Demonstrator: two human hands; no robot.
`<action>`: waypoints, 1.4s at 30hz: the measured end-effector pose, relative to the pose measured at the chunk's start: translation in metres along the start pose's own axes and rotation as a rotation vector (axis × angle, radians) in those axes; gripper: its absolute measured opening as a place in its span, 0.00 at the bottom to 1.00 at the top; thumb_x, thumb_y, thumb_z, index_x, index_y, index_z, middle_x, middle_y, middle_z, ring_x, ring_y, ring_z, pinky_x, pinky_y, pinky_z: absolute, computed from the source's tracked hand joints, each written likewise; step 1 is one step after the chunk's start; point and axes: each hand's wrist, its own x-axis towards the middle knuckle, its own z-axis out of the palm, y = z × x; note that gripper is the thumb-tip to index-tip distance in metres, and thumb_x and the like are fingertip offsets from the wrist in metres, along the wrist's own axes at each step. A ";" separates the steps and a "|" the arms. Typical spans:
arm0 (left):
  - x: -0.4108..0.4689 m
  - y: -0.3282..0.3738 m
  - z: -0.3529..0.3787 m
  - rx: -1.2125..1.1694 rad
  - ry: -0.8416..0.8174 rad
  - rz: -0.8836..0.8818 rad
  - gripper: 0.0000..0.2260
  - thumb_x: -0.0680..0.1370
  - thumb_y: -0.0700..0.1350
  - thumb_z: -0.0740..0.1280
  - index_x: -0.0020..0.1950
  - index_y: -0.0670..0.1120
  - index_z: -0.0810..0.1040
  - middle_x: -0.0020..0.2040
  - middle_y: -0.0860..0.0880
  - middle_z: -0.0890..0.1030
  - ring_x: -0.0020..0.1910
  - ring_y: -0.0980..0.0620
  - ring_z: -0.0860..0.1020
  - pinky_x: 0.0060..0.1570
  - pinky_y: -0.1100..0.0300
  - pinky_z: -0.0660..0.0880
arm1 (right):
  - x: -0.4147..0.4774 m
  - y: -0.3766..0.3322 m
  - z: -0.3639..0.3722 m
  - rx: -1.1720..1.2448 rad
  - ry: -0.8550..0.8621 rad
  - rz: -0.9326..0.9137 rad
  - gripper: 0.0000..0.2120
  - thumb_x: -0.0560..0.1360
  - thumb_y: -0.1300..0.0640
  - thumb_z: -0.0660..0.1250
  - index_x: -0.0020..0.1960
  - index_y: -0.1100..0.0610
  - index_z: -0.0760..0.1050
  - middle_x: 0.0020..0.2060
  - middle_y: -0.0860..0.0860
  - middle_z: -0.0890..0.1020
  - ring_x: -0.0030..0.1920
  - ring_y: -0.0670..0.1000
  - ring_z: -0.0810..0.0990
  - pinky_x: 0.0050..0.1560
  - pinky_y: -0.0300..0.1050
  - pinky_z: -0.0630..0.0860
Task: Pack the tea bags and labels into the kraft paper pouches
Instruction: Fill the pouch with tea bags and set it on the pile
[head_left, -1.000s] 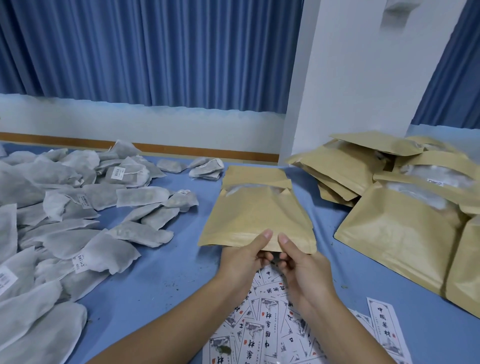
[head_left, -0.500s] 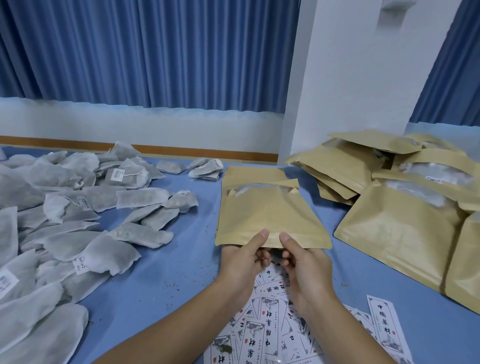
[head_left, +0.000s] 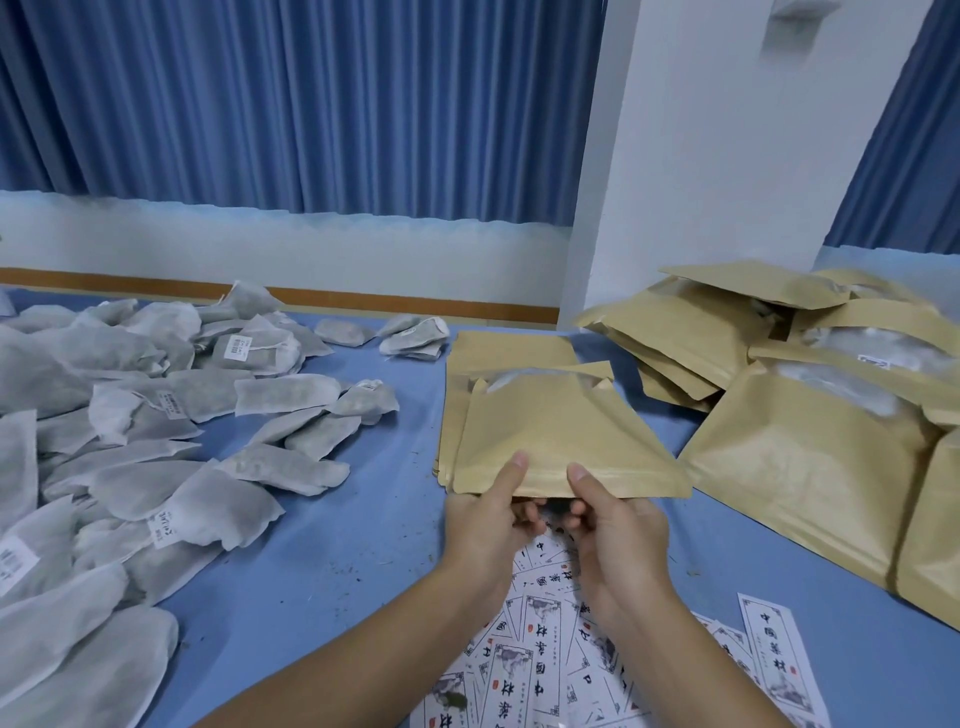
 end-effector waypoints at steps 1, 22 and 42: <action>0.001 0.000 -0.001 0.004 0.016 0.004 0.11 0.76 0.42 0.74 0.53 0.37 0.79 0.31 0.44 0.75 0.26 0.50 0.70 0.30 0.56 0.73 | 0.001 -0.001 -0.002 0.006 0.014 0.000 0.04 0.74 0.64 0.74 0.48 0.60 0.80 0.32 0.52 0.76 0.29 0.47 0.70 0.33 0.42 0.72; -0.001 -0.001 -0.004 0.369 -0.018 -0.006 0.24 0.80 0.57 0.67 0.59 0.35 0.74 0.28 0.45 0.74 0.23 0.49 0.69 0.25 0.60 0.66 | 0.007 0.006 -0.005 -0.117 -0.137 0.043 0.07 0.72 0.63 0.75 0.42 0.64 0.77 0.26 0.53 0.70 0.30 0.51 0.66 0.30 0.42 0.67; -0.003 0.007 0.003 0.371 0.114 0.040 0.22 0.85 0.53 0.56 0.42 0.37 0.74 0.25 0.48 0.75 0.19 0.53 0.68 0.21 0.63 0.63 | 0.016 -0.003 -0.010 -0.088 0.131 0.033 0.16 0.84 0.48 0.58 0.54 0.62 0.74 0.29 0.56 0.75 0.23 0.50 0.67 0.22 0.43 0.64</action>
